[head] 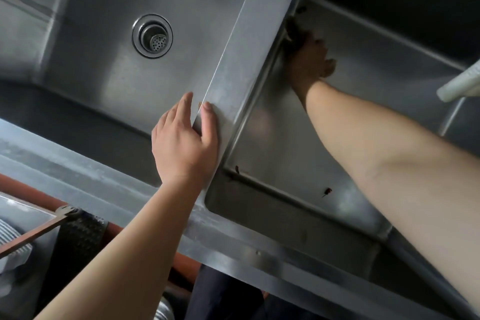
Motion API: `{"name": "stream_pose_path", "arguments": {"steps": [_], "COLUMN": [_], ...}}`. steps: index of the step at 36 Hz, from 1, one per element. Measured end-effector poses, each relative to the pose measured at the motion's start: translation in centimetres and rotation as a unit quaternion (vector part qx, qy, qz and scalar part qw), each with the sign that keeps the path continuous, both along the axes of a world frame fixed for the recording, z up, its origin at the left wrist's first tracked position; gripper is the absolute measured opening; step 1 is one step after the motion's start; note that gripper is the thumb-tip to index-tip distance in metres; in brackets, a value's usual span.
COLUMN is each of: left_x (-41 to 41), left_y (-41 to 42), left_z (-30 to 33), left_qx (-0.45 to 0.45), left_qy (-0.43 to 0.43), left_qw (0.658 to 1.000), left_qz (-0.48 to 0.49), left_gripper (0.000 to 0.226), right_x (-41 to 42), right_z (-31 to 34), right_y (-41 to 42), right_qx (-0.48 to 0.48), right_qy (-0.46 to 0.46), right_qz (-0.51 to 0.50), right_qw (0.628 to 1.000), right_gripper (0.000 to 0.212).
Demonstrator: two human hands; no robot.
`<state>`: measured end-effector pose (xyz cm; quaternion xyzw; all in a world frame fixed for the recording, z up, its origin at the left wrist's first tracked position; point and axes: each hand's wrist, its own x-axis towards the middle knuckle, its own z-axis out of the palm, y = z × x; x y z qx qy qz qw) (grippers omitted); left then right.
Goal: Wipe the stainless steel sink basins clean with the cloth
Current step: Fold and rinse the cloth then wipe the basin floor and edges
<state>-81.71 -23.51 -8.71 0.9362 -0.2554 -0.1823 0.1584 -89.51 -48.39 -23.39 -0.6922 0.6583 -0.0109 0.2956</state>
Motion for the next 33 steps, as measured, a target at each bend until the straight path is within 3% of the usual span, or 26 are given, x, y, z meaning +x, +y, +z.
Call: {"name": "stream_pose_path", "arguments": {"steps": [4,10,15,25,33], "left_x": [0.0,0.0,0.0,-0.2,-0.2], "left_y": [0.1,0.0,0.1,0.1,0.3], "left_z": [0.0,0.2,0.3,0.5,0.1], "left_qx": [0.002,0.005,0.005,-0.003,-0.018], "left_qy": [0.000,0.002,0.006,0.009,-0.001], "left_qw": [1.000,1.000,1.000,1.000,1.000], "left_qz": [-0.002,-0.007,-0.009,-0.008,0.001], "left_gripper": [0.059,0.058,0.059,0.060,0.059], "right_x": [-1.7,-4.6,-8.9,-10.3,-9.3], "right_z": [-1.9,-2.4,-2.5,-2.8,-3.2], "right_y": [3.6,9.5,14.9,12.0,5.1], "right_qx": [0.100,0.103,0.028,0.050,0.114], "right_qy": [-0.018,0.004,0.105,0.174,0.190], "right_qz": [0.208,0.305,0.425,0.463,0.210], "right_qw": [0.973,0.947,0.899,0.868,0.952], "right_gripper": [0.051,0.058,0.063,0.069,0.074]}}
